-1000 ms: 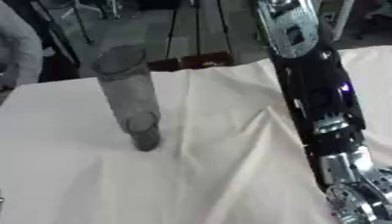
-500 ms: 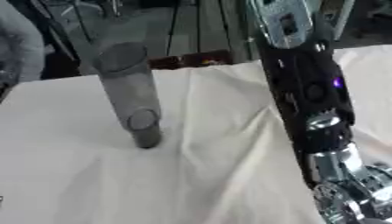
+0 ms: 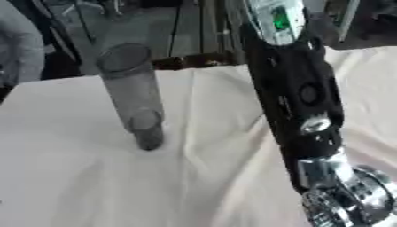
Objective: Arrange flowers into the vase.
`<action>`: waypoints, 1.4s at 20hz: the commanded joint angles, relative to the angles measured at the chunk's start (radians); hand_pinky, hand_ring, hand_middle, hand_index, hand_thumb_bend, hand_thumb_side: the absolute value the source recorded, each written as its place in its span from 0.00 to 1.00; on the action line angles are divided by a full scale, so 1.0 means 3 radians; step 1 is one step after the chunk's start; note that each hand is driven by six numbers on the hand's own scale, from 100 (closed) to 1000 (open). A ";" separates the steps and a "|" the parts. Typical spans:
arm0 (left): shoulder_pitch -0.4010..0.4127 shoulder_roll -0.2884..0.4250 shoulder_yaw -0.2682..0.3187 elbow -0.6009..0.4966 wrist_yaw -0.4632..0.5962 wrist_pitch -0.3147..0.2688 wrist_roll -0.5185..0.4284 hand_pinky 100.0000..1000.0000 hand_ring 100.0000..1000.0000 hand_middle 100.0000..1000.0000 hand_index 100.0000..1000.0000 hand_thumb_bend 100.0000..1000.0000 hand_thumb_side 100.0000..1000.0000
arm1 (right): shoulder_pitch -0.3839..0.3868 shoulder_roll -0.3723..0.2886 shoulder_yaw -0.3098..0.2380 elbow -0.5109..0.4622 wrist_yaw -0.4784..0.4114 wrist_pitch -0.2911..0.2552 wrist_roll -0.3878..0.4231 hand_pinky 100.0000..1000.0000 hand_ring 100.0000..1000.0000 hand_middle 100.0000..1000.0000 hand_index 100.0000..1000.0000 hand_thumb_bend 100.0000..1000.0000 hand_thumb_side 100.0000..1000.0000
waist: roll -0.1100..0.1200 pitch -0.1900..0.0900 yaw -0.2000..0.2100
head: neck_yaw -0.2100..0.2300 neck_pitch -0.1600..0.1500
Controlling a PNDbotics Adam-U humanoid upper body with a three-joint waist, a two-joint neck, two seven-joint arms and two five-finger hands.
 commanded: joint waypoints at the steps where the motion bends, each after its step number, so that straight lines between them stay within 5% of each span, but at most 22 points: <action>1: -0.0038 0.0061 -0.0011 -0.0049 0.0015 -0.0001 -0.0015 0.71 0.87 0.88 0.98 0.00 1.00 | -0.0128 0.0029 0.0054 -0.0107 -0.0193 -0.0080 -0.0055 0.00 0.00 0.00 0.00 0.00 0.41 | -0.0009 -0.0051 0.0019 | -0.0023 -0.0017; 14: -0.0030 0.0124 -0.0016 -0.0049 0.0008 0.0010 -0.0031 0.71 0.87 0.88 0.98 0.00 1.00 | -0.0451 0.0012 0.0105 0.0044 -0.0856 -0.0253 -0.0339 0.00 0.00 0.00 0.00 0.00 0.41 | -0.0073 -0.0065 0.0027 | 0.0025 -0.0009; 28: -0.0061 0.0117 -0.0029 -0.0049 0.0018 0.0003 -0.0044 0.71 0.87 0.88 0.98 0.00 1.00 | -0.0447 0.0111 0.0124 0.0082 -0.0991 -0.0317 -0.0443 0.00 0.00 0.00 0.00 0.00 0.41 | -0.0102 -0.0053 0.0100 | -0.0001 -0.0049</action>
